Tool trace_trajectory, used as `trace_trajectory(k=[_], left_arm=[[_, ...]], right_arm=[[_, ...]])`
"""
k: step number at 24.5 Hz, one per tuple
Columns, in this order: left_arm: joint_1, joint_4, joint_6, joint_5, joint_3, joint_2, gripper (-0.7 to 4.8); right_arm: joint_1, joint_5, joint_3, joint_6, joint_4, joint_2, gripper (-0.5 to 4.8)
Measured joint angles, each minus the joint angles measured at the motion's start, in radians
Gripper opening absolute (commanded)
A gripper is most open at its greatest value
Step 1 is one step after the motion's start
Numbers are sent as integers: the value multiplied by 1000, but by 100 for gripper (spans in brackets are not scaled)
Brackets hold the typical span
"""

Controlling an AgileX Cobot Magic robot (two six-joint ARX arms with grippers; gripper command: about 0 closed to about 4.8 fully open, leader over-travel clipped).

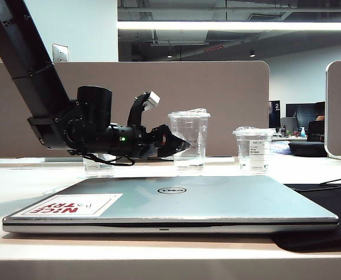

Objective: Pick up the coffee cup on the middle and place it on the left side of the laptop.

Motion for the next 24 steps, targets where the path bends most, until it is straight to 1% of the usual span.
trace_trajectory(k=[1,3,5,8,12,16,21,24], left_arm=[[2,1,5,2,4,3,479],[1,-1,7,51,77,46,479],[0,-16,6,74,123,67,479],[-2,-61,7,83,184,88,479],[-2,-74,8,103,212,106,479],[0,-80,8,150,259,141,479],[-2,-100,8,174,318,189,479],[-1,-122,8,196,327,196,479]], right_arm=[[0,0,0,0,0,0,-5],[-1,0,0,0,0,0,-5],[-1,0,0,0,0,2,-5],[0,0,0,0,-1,25,-5],[-1,0,0,0,0,47,-5],[0,0,0,0,0,49,-5],[0,0,0,0,0,49,-5],[0,0,0,0,0,51,-5]])
